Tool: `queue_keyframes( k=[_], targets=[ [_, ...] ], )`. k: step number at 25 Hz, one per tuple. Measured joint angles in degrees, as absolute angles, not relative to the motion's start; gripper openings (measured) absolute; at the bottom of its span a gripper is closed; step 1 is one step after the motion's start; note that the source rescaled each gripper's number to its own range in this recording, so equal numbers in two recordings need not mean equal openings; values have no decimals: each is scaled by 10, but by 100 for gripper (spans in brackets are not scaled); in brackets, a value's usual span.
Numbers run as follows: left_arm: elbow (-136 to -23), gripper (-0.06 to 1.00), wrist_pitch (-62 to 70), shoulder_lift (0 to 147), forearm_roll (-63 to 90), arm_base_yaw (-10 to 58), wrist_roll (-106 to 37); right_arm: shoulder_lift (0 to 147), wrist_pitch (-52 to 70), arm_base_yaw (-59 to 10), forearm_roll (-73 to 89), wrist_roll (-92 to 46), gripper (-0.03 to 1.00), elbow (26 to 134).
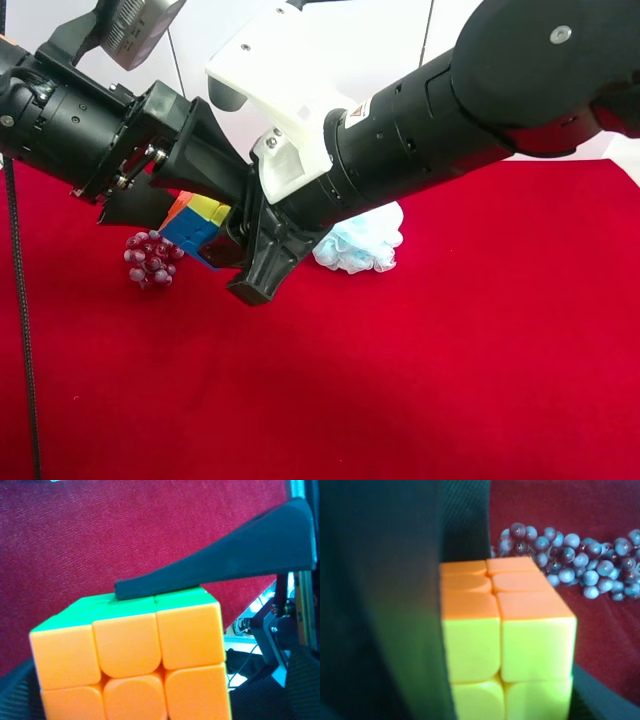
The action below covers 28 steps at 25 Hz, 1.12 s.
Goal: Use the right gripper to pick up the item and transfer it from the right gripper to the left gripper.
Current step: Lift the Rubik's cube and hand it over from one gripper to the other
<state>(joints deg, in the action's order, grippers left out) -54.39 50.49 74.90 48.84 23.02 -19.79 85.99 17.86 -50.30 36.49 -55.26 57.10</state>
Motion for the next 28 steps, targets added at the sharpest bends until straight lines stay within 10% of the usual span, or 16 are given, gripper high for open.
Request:
queue_keyframes(
  k=[9, 18, 20, 23, 28],
  targets=[
    [-544, 5, 504, 750, 467, 230, -197, 860, 176, -503, 373, -553, 0, 571],
    [-544, 5, 504, 750, 467, 230, -195, 860, 176, -503, 373, -553, 0, 571],
    [-544, 1, 505, 750, 471, 230, -197, 860, 175, -503, 373, -553, 18, 571],
    [-544, 0, 516, 750, 480, 231, -198, 863, 167, -504, 373, -553, 77, 571],
    [-544, 0, 517, 750, 480, 232, -198, 863, 167, -504, 373, -553, 98, 571]
  ],
)
